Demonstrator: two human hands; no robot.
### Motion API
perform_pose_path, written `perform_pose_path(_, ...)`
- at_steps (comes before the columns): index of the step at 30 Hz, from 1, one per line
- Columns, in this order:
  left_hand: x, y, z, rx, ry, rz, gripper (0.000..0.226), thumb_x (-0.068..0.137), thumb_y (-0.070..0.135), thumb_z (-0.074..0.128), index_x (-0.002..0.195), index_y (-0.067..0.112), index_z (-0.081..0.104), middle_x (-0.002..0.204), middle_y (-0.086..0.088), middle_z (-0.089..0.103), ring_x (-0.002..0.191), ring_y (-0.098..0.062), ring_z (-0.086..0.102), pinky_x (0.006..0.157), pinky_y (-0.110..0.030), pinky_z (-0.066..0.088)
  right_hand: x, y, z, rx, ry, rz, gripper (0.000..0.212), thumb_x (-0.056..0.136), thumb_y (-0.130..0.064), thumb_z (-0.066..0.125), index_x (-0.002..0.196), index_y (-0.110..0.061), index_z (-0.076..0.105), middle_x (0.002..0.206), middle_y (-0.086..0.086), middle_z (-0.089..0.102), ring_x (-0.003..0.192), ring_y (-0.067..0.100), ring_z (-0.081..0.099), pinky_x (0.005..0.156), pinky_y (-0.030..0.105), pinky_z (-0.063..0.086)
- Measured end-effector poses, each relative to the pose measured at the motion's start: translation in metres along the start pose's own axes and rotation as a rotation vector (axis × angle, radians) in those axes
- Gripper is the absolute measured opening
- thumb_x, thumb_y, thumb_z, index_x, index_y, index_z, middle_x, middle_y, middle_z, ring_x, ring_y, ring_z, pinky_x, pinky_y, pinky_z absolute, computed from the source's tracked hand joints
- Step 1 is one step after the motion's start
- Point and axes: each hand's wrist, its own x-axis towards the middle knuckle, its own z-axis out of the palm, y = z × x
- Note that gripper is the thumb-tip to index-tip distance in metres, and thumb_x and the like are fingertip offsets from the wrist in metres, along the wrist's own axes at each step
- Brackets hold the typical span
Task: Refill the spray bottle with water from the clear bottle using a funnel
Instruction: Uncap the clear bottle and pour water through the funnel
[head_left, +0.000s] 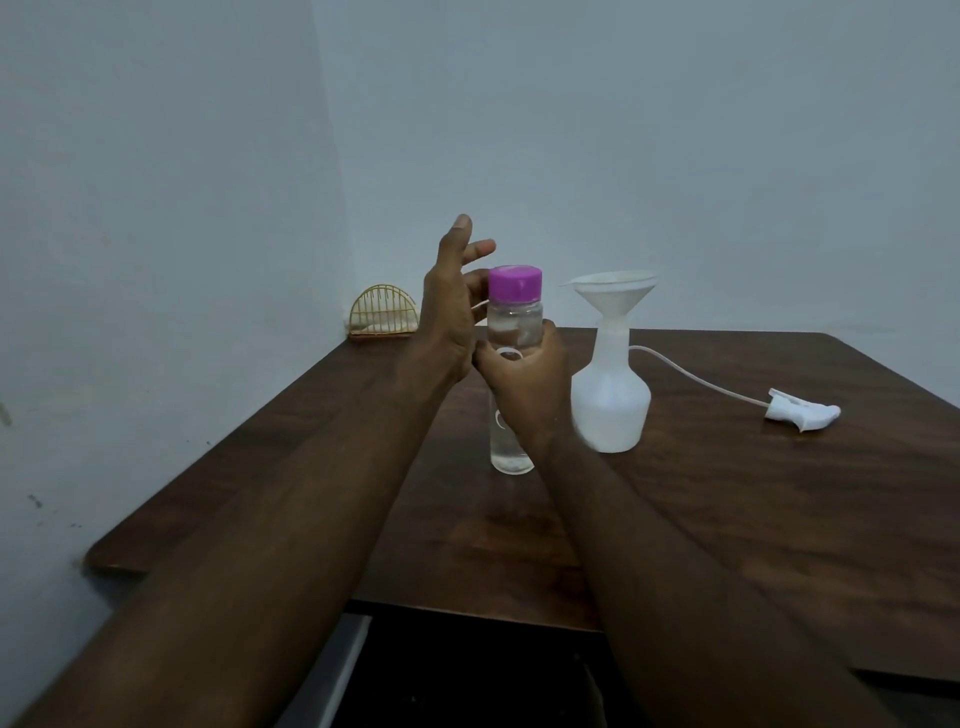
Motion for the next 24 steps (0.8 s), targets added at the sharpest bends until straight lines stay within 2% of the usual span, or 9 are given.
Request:
perform_pose_path(3,0.006,0.000,-0.006,0.011,0.129,0.060,0.040,0.096,0.050,0.042,0.099,0.015,0.062,0.070,-0.004,0.063,0.075,-0.018,0.062,0.080,-0.039,0.049,-0.001,0.000,-0.001,-0.021,0.003,0.007,0.056,0.061,-0.049,0.067,0.104,-0.016,0.056,0.084,0.003,0.065,0.075,0.020,0.068,0.074,0.045,0.060)
perform_pose_path(4,0.007,0.000,-0.008,0.029,0.112,0.050,0.042,0.096,0.051,0.042,0.101,0.014,0.062,0.073,-0.004,0.064,0.076,-0.018,0.062,0.080,-0.039,0.049,-0.001,0.001,-0.001,-0.028,0.004,0.006,0.054,0.061,-0.049,0.067,0.103,-0.016,0.056,0.083,0.002,0.065,0.074,0.020,0.067,0.073,0.045,0.060)
perform_pose_path(7,0.003,0.001,-0.009,0.060,-0.061,-0.029,0.053,0.094,0.056,0.039,0.120,0.014,0.057,0.108,-0.010,0.067,0.101,-0.026,0.064,0.088,-0.045,0.051,0.000,0.002,-0.001,-0.008,0.003,0.003,0.053,0.063,-0.050,0.071,0.104,-0.018,0.059,0.085,0.000,0.068,0.076,0.018,0.069,0.075,0.045,0.060)
perform_pose_path(9,0.000,0.002,-0.009,0.037,-0.168,-0.058,0.057,0.093,0.058,0.040,0.126,0.014,0.055,0.117,-0.017,0.065,0.105,-0.031,0.064,0.087,-0.049,0.052,0.000,0.001,-0.001,0.017,-0.009,-0.002,0.055,0.066,-0.051,0.073,0.107,-0.018,0.059,0.089,-0.001,0.070,0.080,0.015,0.070,0.079,0.043,0.060)
perform_pose_path(11,-0.003,0.003,-0.008,0.023,-0.189,-0.051,0.056,0.089,0.060,0.044,0.119,0.016,0.059,0.112,-0.017,0.068,0.097,-0.029,0.066,0.083,-0.047,0.053,0.000,0.001,0.000,0.014,-0.005,-0.003,0.053,0.066,-0.051,0.073,0.106,-0.018,0.059,0.087,-0.001,0.070,0.079,0.014,0.070,0.078,0.043,0.060)
perform_pose_path(14,-0.001,0.002,-0.008,0.104,-0.076,0.024,0.044,0.091,0.055,0.046,0.105,0.017,0.062,0.093,-0.005,0.068,0.086,-0.018,0.063,0.080,-0.040,0.052,0.000,0.001,0.000,-0.013,0.024,0.005,0.047,0.065,-0.048,0.071,0.099,-0.019,0.059,0.082,0.000,0.068,0.074,0.018,0.069,0.074,0.045,0.060)
perform_pose_path(16,0.000,0.001,-0.011,0.129,-0.052,0.052,0.038,0.094,0.051,0.047,0.103,0.017,0.062,0.094,-0.002,0.065,0.087,-0.016,0.062,0.082,-0.039,0.051,0.000,0.001,0.001,-0.022,0.025,0.007,0.046,0.064,-0.046,0.069,0.099,-0.018,0.058,0.081,0.001,0.066,0.073,0.019,0.068,0.073,0.044,0.060)
perform_pose_path(20,0.000,0.000,-0.017,0.055,-0.212,0.044,0.035,0.076,0.041,0.058,0.104,0.020,0.065,0.108,-0.004,0.065,0.099,-0.020,0.062,0.089,-0.048,0.051,0.001,0.002,0.000,-0.021,0.021,0.003,0.045,0.064,-0.045,0.070,0.098,-0.016,0.059,0.080,0.003,0.067,0.071,0.020,0.068,0.072,0.044,0.059)
perform_pose_path(24,0.000,-0.001,-0.018,0.147,-0.279,0.085,0.030,0.081,0.025,0.068,0.109,0.014,0.066,0.104,-0.007,0.068,0.094,-0.020,0.064,0.082,-0.042,0.055,0.001,0.000,0.000,-0.017,0.036,0.007,0.044,0.065,-0.046,0.070,0.098,-0.017,0.061,0.081,0.001,0.069,0.073,0.018,0.068,0.073,0.043,0.059)
